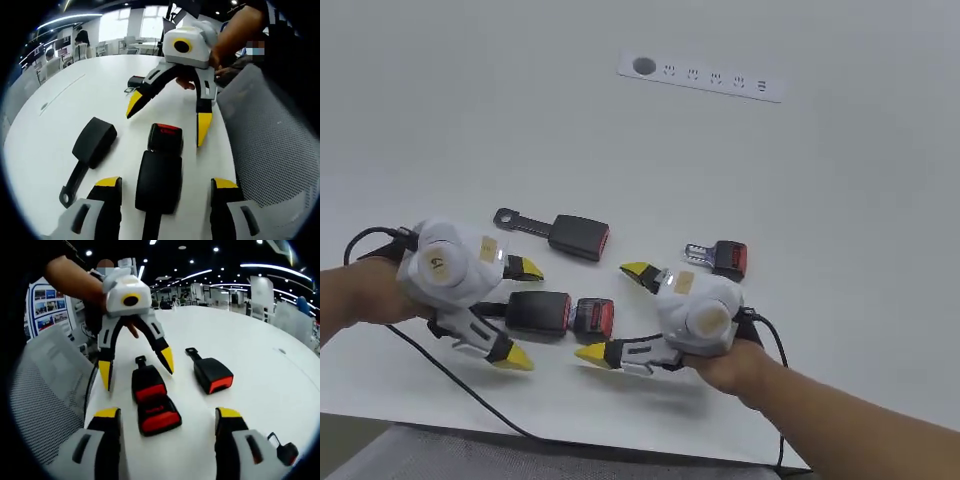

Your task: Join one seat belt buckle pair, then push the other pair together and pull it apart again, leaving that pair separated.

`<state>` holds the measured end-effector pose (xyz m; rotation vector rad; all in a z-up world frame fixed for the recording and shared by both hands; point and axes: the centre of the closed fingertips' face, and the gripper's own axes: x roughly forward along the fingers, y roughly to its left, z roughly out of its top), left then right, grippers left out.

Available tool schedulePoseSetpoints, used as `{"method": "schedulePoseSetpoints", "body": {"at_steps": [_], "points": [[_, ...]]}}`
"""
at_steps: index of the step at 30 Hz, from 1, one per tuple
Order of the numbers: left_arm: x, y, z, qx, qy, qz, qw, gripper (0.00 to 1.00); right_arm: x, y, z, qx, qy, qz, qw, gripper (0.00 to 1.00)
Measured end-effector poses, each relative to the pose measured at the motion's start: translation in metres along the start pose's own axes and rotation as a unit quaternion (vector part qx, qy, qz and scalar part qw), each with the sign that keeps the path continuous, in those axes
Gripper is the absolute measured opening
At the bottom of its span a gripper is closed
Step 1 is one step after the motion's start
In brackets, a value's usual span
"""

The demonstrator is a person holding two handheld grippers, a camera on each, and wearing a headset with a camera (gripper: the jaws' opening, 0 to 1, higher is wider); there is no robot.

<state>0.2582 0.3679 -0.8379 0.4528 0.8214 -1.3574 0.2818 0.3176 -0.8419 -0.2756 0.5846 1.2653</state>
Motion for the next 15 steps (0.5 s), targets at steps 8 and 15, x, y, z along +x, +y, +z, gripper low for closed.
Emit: {"method": "schedulePoseSetpoints", "body": {"at_steps": [8,15], "points": [[-0.013,0.013,0.018,0.008,-0.019,0.039,0.9990,0.85,-0.035,-0.016,-0.005,-0.007,0.001,-0.027,0.9996,0.78],[-0.026,0.028,0.035,0.010,-0.027,0.054,0.9981,0.84,-0.080,-0.054,-0.010,0.008,0.001,-0.076,0.9971,0.78]]}}
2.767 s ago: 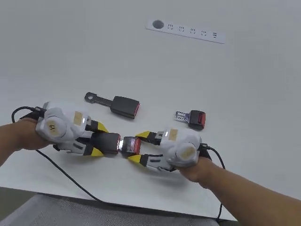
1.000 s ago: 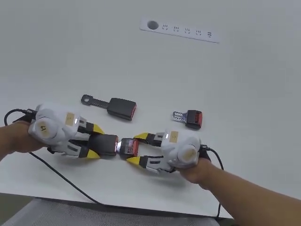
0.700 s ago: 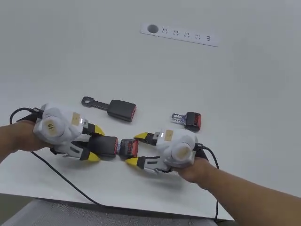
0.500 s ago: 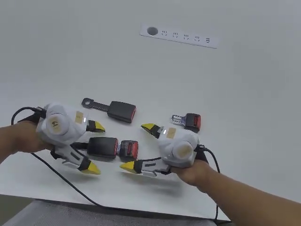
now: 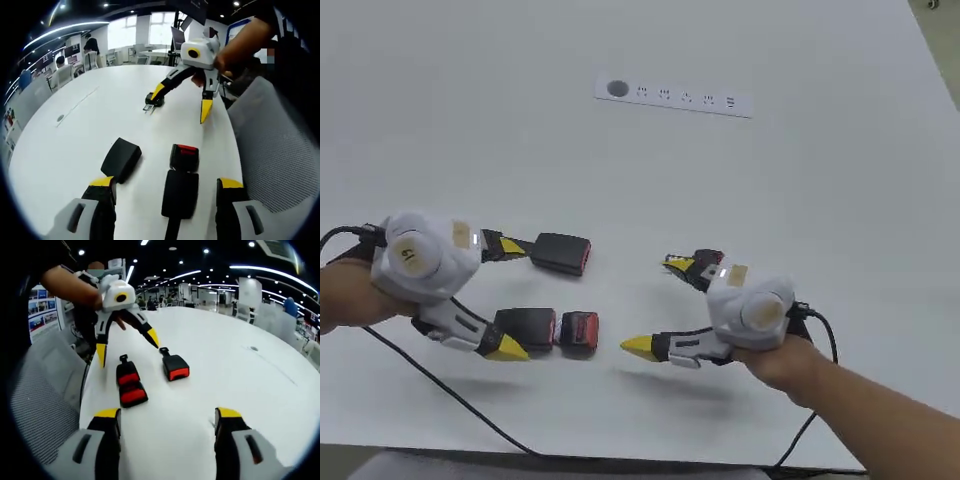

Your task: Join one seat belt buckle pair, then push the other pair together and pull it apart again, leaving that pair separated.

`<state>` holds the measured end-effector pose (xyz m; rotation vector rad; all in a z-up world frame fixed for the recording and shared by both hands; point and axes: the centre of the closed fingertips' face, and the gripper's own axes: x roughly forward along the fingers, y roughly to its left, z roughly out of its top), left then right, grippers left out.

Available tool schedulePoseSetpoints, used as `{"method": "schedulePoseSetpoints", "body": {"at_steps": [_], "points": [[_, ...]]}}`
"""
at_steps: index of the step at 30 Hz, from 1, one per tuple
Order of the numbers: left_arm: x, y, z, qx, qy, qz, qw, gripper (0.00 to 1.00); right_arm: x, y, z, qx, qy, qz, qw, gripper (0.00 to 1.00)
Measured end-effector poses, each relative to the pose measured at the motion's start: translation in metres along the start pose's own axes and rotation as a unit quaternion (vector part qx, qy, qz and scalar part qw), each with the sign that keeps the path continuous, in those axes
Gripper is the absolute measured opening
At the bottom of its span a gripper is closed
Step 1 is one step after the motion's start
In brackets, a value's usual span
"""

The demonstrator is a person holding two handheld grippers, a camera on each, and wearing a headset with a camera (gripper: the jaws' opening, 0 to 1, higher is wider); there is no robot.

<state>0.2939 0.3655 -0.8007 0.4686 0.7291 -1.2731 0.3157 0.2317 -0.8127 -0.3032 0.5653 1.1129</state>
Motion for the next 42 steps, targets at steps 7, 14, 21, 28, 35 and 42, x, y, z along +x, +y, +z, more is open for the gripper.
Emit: {"method": "schedulePoseSetpoints", "body": {"at_steps": [7,14,21,28,35,42], "points": [[-0.005,0.018,0.019,0.009,-0.006,0.013,0.9999,0.84,-0.024,-0.028,0.004,0.005,-0.007,-0.031,0.9995,0.78],[-0.007,0.033,0.026,0.018,-0.004,0.021,0.9996,0.82,-0.037,-0.048,-0.002,-0.004,0.007,-0.032,0.9994,0.78],[-0.005,0.051,0.024,0.021,0.004,0.024,0.9995,0.81,-0.043,-0.067,-0.012,-0.012,0.029,-0.016,0.9994,0.78],[0.004,0.064,0.014,0.013,0.013,0.026,0.9995,0.81,-0.039,-0.082,-0.020,-0.011,0.045,-0.004,0.9989,0.76],[0.014,0.072,0.006,0.013,0.021,0.015,0.9996,0.78,-0.028,-0.086,-0.029,-0.016,0.062,0.016,0.9978,0.70],[0.030,0.079,-0.002,0.035,0.044,-0.011,0.9983,0.74,-0.018,-0.092,-0.041,-0.017,0.079,0.032,0.9962,0.66]]}}
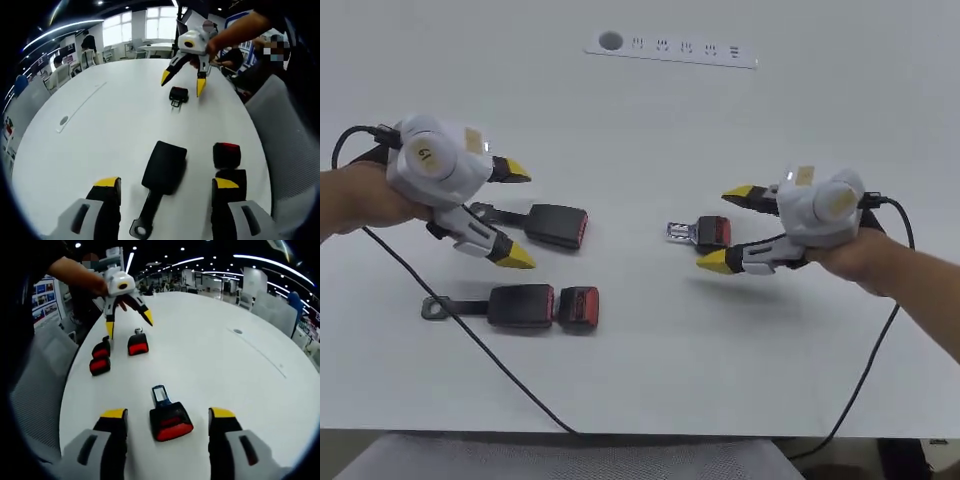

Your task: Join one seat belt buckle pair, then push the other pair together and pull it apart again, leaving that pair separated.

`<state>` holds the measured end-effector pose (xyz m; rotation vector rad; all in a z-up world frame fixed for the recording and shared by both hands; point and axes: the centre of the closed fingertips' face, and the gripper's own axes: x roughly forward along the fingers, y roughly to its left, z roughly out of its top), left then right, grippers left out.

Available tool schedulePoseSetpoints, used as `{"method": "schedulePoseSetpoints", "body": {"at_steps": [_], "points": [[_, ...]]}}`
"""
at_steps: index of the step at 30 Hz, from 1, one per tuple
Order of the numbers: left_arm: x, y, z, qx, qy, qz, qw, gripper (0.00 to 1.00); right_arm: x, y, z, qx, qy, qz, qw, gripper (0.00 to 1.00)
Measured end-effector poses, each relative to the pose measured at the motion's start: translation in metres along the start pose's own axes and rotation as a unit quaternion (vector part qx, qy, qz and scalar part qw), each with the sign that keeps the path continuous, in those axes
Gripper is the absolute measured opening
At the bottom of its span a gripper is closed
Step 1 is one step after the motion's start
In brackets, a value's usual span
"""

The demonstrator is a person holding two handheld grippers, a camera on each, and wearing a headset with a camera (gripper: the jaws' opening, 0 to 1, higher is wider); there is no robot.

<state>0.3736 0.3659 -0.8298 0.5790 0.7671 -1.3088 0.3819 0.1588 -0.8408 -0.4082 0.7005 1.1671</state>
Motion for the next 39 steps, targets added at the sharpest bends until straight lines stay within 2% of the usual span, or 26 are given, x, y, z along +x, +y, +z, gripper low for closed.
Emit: {"method": "schedulePoseSetpoints", "body": {"at_steps": [2,6,9,10,12,14,16,17,19,23,29,34,39], "points": [[0.006,0.001,-0.004,0.009,0.007,-0.009,0.9999,0.71,0.003,-0.001,-0.006,-0.005,0.012,0.005,0.9999,0.64],[0.016,0.007,-0.008,0.016,0.016,-0.010,0.9997,0.68,0.006,-0.003,-0.012,-0.009,0.022,0.015,0.9996,0.62],[0.020,0.007,-0.013,0.024,0.027,-0.017,0.9992,0.62,0.008,-0.003,-0.018,-0.016,0.033,0.021,0.9991,0.58],[0.020,0.007,-0.013,0.028,0.027,-0.018,0.9991,0.61,0.009,-0.003,-0.020,-0.016,0.039,0.024,0.9988,0.55],[0.021,0.011,-0.016,0.040,0.039,-0.004,0.9984,0.58,0.008,-0.002,-0.018,-0.019,0.034,0.027,0.9989,0.51],[0.022,0.009,-0.014,0.037,0.033,-0.009,0.9987,0.55,0.008,-0.002,-0.018,-0.025,0.034,0.027,0.9987,0.51],[0.026,0.008,-0.018,0.042,0.039,-0.014,0.9983,0.52,0.008,0.000,-0.016,-0.026,0.032,0.033,0.9986,0.49],[0.027,0.008,-0.014,0.051,0.030,-0.016,0.9981,0.52,0.009,-0.001,-0.016,-0.028,0.032,0.036,0.9984,0.46],[0.028,0.010,-0.013,0.045,0.033,-0.012,0.9984,0.49,0.008,-0.001,-0.015,-0.034,0.034,0.039,0.9981,0.43],[0.028,0.006,-0.008,0.051,0.029,-0.019,0.9981,0.36,0.007,0.001,-0.012,-0.033,0.032,0.050,0.9977,0.38],[0.028,0.007,-0.008,0.054,0.025,-0.014,0.9981,0.35,0.005,0.004,-0.011,-0.039,0.027,0.058,0.9972,0.37],[0.026,0.008,-0.007,0.031,0.013,0.001,0.9994,0.35,0.004,0.005,-0.011,-0.039,0.018,0.060,0.9973,0.37],[0.026,0.008,-0.007,0.036,0.017,0.000,0.9992,0.35,0.003,0.005,-0.011,-0.036,0.012,0.057,0.9977,0.36]]}}
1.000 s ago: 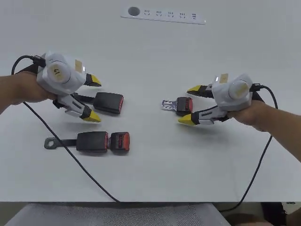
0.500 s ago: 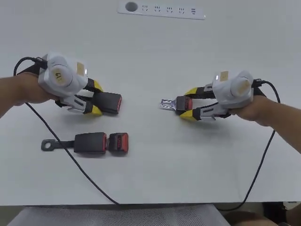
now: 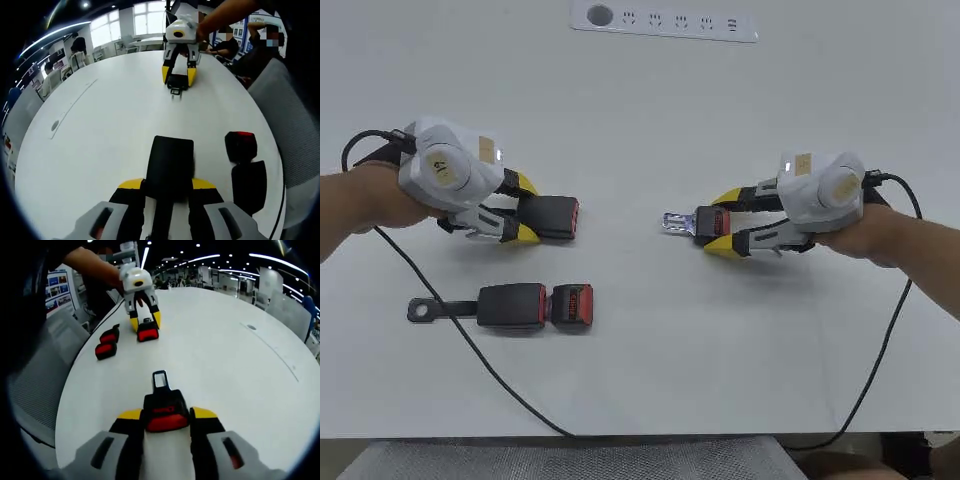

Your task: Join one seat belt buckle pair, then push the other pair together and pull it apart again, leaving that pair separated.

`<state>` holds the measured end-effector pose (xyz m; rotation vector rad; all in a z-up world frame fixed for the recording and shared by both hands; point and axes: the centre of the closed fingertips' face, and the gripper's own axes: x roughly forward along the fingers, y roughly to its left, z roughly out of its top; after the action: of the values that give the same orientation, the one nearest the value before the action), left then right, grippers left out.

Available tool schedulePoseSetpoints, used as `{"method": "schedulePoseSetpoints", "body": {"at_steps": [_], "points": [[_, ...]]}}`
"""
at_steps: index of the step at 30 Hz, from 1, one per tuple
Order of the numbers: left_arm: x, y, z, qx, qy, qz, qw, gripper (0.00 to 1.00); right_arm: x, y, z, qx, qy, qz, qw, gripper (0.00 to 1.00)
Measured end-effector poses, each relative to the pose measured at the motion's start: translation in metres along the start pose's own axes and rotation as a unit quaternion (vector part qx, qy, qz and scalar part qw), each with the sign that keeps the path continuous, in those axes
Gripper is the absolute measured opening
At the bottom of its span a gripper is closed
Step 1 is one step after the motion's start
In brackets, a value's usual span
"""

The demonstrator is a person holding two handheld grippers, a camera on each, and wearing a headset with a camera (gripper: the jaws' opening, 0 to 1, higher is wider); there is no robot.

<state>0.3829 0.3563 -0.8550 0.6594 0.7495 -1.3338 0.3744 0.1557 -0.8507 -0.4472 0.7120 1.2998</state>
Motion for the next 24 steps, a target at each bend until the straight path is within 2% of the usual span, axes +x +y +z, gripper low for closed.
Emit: {"method": "schedulePoseSetpoints", "body": {"at_steps": [12,17,24], "points": [[0.000,0.001,0.001,-0.006,-0.001,0.000,1.0000,0.35,0.001,0.000,0.000,-0.009,-0.013,0.006,0.9999,0.37],[0.000,0.001,0.000,-0.011,-0.001,0.002,0.9999,0.35,0.005,0.001,0.004,0.000,-0.032,0.007,0.9995,0.37],[0.000,0.001,0.000,-0.013,0.008,0.001,0.9999,0.35,0.014,0.003,0.013,-0.007,-0.052,0.019,0.9985,0.37]]}}
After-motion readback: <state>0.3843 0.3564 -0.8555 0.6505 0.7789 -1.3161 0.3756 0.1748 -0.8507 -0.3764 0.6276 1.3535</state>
